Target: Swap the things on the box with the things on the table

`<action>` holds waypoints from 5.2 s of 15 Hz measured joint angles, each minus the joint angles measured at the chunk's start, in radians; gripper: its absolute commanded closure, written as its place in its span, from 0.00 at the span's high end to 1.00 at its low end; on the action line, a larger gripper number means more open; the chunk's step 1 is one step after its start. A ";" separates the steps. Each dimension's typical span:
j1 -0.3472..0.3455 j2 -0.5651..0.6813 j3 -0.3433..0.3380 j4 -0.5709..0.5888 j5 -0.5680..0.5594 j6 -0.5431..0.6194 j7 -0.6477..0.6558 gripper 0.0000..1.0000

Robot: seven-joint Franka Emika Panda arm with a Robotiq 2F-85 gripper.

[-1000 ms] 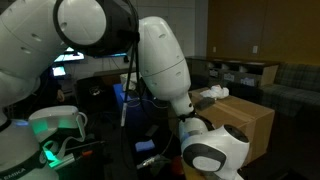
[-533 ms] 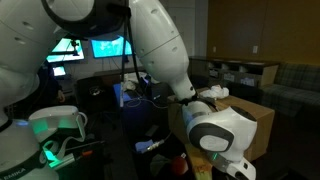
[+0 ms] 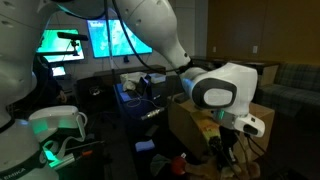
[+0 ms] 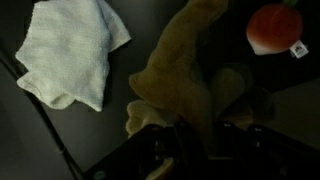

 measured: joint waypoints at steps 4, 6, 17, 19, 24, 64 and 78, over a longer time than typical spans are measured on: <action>0.062 -0.086 -0.009 0.008 -0.043 -0.002 0.072 0.05; 0.096 -0.113 -0.009 0.025 -0.065 0.000 0.109 0.05; 0.194 -0.099 0.003 0.158 -0.126 0.101 0.151 0.05; 0.200 -0.066 0.010 0.193 -0.127 0.118 0.149 0.05; 0.208 0.057 0.038 0.317 -0.127 0.120 0.133 0.06; 0.337 0.057 0.023 0.408 -0.183 0.128 0.159 1.00; 0.290 0.086 0.127 0.322 -0.125 0.126 0.085 1.00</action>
